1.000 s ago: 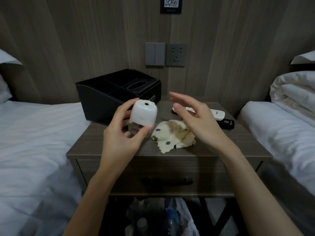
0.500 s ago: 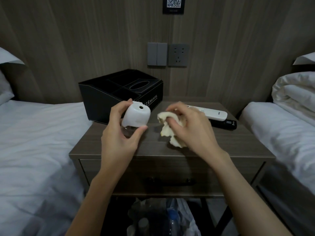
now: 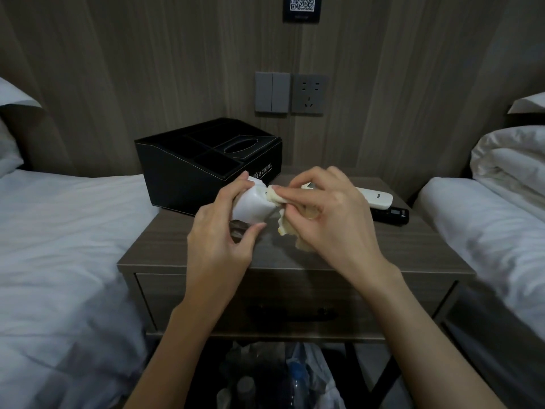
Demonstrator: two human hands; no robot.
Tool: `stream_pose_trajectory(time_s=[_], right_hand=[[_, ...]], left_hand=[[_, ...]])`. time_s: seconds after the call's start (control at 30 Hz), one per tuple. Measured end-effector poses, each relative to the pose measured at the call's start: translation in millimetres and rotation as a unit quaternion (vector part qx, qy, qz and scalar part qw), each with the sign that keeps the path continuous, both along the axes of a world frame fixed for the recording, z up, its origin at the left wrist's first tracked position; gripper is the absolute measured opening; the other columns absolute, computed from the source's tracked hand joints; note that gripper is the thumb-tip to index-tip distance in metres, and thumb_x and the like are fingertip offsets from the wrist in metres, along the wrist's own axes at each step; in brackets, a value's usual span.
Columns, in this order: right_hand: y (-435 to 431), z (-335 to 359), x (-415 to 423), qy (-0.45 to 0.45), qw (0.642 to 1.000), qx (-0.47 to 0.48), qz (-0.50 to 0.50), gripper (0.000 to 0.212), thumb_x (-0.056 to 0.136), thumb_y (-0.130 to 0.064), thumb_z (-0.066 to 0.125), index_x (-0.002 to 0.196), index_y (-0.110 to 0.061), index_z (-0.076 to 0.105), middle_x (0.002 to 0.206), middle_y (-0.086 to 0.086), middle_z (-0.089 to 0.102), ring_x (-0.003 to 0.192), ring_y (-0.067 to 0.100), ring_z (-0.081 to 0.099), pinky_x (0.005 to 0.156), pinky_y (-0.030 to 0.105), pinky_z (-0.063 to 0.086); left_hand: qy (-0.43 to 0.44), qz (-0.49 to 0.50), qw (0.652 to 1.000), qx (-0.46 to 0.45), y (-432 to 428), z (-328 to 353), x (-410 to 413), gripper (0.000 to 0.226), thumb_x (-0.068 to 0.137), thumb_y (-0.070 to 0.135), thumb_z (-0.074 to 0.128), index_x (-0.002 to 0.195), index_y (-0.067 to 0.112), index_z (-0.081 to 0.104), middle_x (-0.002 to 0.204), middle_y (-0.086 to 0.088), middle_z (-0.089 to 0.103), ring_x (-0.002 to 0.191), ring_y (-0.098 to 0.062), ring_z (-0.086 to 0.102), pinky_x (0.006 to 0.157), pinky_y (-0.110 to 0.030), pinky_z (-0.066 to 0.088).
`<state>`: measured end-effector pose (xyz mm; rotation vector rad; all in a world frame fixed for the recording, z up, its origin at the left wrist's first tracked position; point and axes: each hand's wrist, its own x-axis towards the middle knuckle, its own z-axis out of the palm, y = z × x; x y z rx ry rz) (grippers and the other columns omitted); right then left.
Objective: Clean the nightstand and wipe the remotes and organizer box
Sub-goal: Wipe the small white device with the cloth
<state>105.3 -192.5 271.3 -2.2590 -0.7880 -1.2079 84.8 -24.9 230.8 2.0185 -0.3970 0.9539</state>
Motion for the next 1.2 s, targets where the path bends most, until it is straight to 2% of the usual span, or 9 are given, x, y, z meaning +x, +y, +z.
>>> stream_pose_trajectory(time_s=[0.2, 0.37, 0.5, 0.7, 0.87, 1.03, 1.13, 1.2], right_hand=[[-2, 0, -2, -0.002, 1.0, -0.015, -0.002, 0.02, 0.079, -0.017, 0.069, 0.096, -0.023, 0.078, 0.091, -0.006, 0.064, 0.081, 0.013, 0.05, 0.053, 0.032, 0.046], [0, 4, -5, -0.002, 1.0, -0.024, -0.002, 0.019, 0.078, -0.018, 0.066, 0.093, -0.019, 0.078, 0.088, -0.005, 0.063, 0.079, 0.013, 0.051, 0.056, 0.026, 0.042], [0, 7, -5, -0.007, 1.0, -0.029, 0.003, 0.023, 0.081, -0.024, 0.058, 0.092, -0.019, 0.078, 0.087, -0.005, 0.064, 0.078, 0.014, 0.051, 0.053, 0.031, 0.045], [2, 8, -6, 0.007, 1.0, -0.006, 0.022, 0.019, 0.078, -0.019, 0.066, 0.092, -0.02, 0.078, 0.086, -0.006, 0.065, 0.078, 0.014, 0.052, 0.053, 0.036, 0.048], [3, 8, -7, 0.016, 1.0, -0.007, 0.024, 0.019, 0.079, -0.018, 0.066, 0.094, -0.021, 0.078, 0.088, -0.007, 0.064, 0.08, 0.013, 0.051, 0.054, 0.036, 0.047], [-5, 8, -3, 0.003, 0.999, -0.043, -0.005, 0.016, 0.082, -0.019, 0.066, 0.092, -0.025, 0.077, 0.091, -0.009, 0.064, 0.081, 0.013, 0.048, 0.051, 0.032, 0.046], [-11, 9, 1, -0.007, 0.999, -0.046, -0.015, 0.016, 0.083, -0.019, 0.066, 0.092, -0.026, 0.076, 0.092, -0.01, 0.065, 0.083, 0.014, 0.048, 0.049, 0.033, 0.046], [-12, 9, 3, -0.014, 0.998, -0.05, -0.019, 0.016, 0.083, -0.019, 0.066, 0.093, -0.027, 0.076, 0.094, -0.01, 0.065, 0.085, 0.015, 0.048, 0.05, 0.032, 0.046]], left_hand=[[0.006, 0.029, 1.0, 0.008, -5, -3, -1, 0.067, 0.079, 0.018, 0.077, 0.13, 0.041, 0.04, 0.138, 0.024, 0.047, 0.111, -0.004, 0.051, 0.085, -0.014, 0.041], [0.007, 0.047, 0.999, -0.002, -8, -4, -1, 0.067, 0.079, 0.018, 0.076, 0.132, 0.038, 0.041, 0.13, 0.028, 0.046, 0.11, -0.007, 0.052, 0.085, -0.011, 0.037], [0.001, 0.058, 0.998, 0.013, -9, -5, -1, 0.066, 0.08, 0.017, 0.076, 0.133, 0.034, 0.042, 0.133, 0.026, 0.045, 0.106, -0.008, 0.052, 0.085, -0.001, 0.033], [-0.004, 0.078, 0.997, 0.024, -9, -4, -1, 0.066, 0.08, 0.015, 0.076, 0.136, 0.032, 0.044, 0.14, 0.019, 0.047, 0.104, -0.009, 0.05, 0.084, 0.001, 0.031], [-0.008, 0.083, 0.996, 0.03, -6, -3, 0, 0.066, 0.08, 0.014, 0.076, 0.136, 0.03, 0.045, 0.143, 0.015, 0.046, 0.105, -0.012, 0.049, 0.084, 0.0, 0.033], [0.003, 0.057, 0.998, 0.029, -6, -1, 0, 0.066, 0.079, 0.015, 0.076, 0.132, 0.036, 0.043, 0.137, 0.024, 0.046, 0.102, -0.007, 0.049, 0.084, -0.003, 0.035], [0.014, 0.011, 1.0, 0.017, -5, 1, 1, 0.068, 0.078, 0.019, 0.078, 0.131, 0.042, 0.041, 0.125, 0.03, 0.048, 0.107, -0.009, 0.053, 0.087, -0.018, 0.046], [0.021, -0.02, 1.0, 0.004, -4, 2, 1, 0.067, 0.078, 0.021, 0.078, 0.131, 0.041, 0.042, 0.127, 0.026, 0.05, 0.113, -0.011, 0.054, 0.091, -0.031, 0.05]])
